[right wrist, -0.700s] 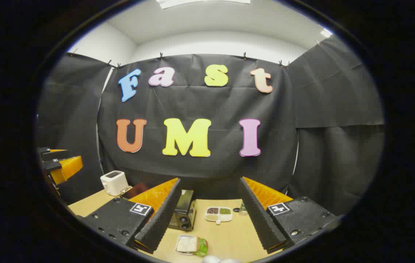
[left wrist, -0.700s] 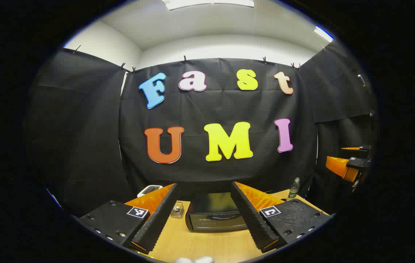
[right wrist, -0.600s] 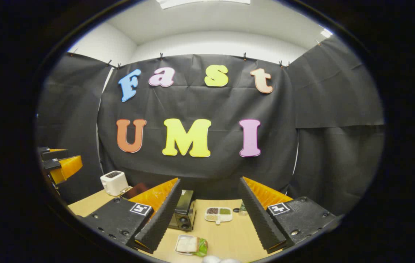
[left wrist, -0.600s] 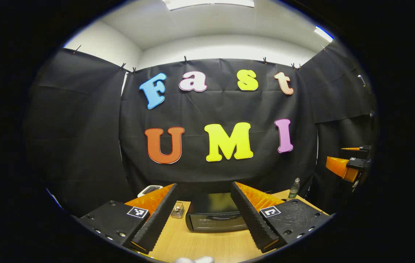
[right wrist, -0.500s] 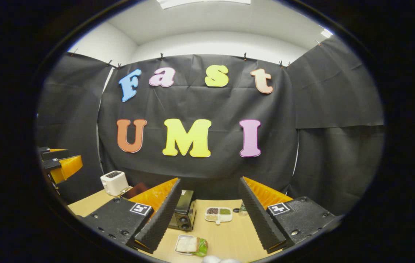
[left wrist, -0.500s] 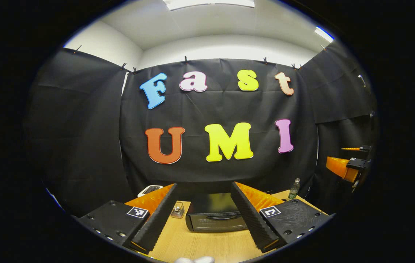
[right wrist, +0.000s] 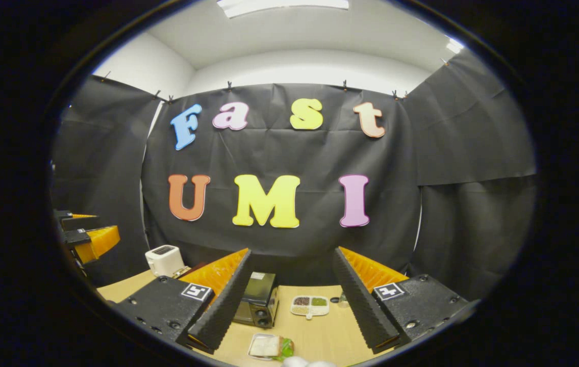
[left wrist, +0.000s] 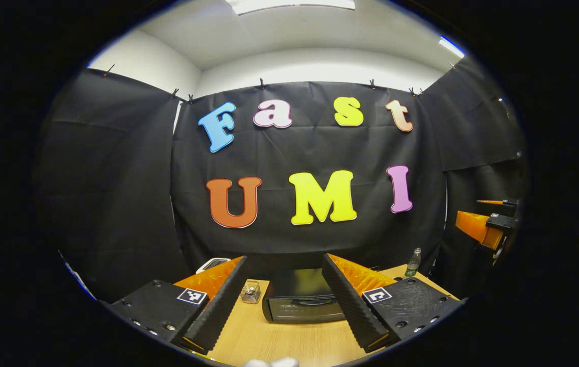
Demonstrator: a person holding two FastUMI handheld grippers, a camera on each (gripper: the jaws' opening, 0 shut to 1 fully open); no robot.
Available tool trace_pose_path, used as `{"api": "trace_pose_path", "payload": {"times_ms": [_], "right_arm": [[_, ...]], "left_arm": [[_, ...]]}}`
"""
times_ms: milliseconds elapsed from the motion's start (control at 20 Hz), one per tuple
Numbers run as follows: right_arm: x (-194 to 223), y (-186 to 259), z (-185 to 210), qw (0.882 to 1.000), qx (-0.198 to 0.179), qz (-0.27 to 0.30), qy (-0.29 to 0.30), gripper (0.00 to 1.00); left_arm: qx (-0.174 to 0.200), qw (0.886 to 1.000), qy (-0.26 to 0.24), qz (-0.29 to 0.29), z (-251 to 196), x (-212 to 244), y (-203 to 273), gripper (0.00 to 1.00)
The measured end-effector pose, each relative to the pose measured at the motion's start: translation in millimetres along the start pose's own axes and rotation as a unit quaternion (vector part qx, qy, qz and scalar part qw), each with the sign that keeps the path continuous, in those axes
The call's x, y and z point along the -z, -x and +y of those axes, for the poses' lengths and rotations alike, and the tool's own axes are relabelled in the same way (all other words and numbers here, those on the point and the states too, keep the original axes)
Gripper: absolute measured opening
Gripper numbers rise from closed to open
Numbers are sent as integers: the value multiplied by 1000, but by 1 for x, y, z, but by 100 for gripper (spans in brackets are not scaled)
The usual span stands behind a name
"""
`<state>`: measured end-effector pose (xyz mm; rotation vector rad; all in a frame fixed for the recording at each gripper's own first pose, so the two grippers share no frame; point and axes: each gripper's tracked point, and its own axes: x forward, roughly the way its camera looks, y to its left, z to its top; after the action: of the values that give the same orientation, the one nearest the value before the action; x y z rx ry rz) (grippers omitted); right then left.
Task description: Open the electric oven with the left hand, put the food in, and close the electric oven.
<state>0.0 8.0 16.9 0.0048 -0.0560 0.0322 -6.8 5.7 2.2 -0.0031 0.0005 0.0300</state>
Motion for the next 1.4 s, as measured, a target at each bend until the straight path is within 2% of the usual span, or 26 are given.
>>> {"api": "trace_pose_path", "payload": {"times_ms": [300,550,750,1050,1400], "right_arm": [[2,1,1,1000,-6,0,-2,96],[7,6,-7,1000,-12,-2,-6,96],[11,9,-19,1000,-15,-4,-11,96],[36,10,-49,1000,-3,23,-7,96],[57,4,-64,999,20,49,7,96]], "left_arm": [[-1,1000,-3,-9,-1,3,-1,95],[19,1000,-1,-2,-25,31,-14,95],[44,999,8,3,-54,68,-38,95],[77,996,-9,34,-91,140,-90,95],[57,994,-9,90,-86,212,-155,95]]}}
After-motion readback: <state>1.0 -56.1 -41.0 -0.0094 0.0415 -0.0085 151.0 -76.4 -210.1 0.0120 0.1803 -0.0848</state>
